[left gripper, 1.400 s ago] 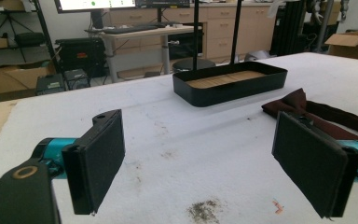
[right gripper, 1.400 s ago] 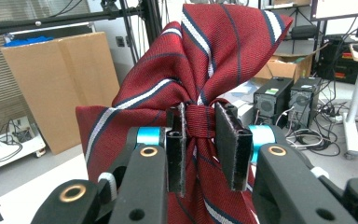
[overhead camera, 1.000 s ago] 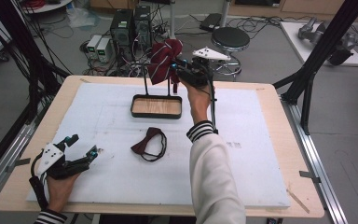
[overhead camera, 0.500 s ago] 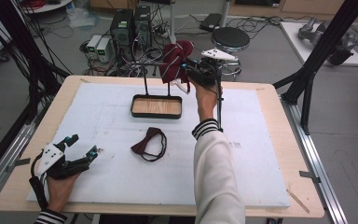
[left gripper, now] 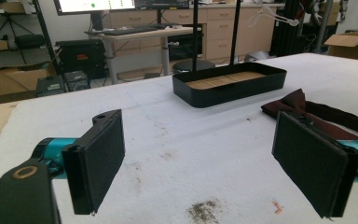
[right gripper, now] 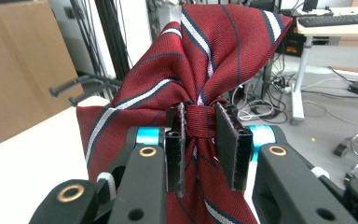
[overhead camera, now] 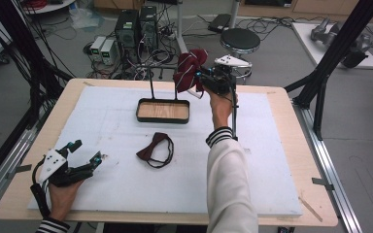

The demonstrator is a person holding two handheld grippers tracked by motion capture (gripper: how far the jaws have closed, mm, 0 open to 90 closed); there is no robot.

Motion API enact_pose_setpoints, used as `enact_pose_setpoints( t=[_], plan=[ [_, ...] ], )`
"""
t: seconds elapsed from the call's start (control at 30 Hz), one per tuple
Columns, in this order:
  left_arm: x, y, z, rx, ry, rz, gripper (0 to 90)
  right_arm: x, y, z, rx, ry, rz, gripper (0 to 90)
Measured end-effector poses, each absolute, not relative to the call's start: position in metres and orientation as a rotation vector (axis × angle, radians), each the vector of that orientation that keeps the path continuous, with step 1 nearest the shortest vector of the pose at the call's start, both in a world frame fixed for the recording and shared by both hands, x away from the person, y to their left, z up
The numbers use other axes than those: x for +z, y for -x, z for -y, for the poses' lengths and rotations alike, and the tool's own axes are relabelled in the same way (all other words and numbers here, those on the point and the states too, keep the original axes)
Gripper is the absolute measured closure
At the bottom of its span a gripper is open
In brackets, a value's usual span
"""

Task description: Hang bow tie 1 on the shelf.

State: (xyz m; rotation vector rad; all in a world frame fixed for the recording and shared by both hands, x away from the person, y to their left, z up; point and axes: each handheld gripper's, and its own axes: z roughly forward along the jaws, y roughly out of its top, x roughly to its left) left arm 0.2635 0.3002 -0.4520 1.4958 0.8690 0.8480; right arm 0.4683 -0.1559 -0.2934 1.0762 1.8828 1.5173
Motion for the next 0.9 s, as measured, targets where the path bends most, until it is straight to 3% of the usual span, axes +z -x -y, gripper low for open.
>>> enact_pose_setpoints(
  t=[0.9],
  plan=[
    [-0.4519, -0.2633, -0.3001, 0.851, -1.498, -0.867, 17.3, -0.2958, -0.4661, 0.1470, 1.322, -1.032, -2.009, 72.3]
  ],
)
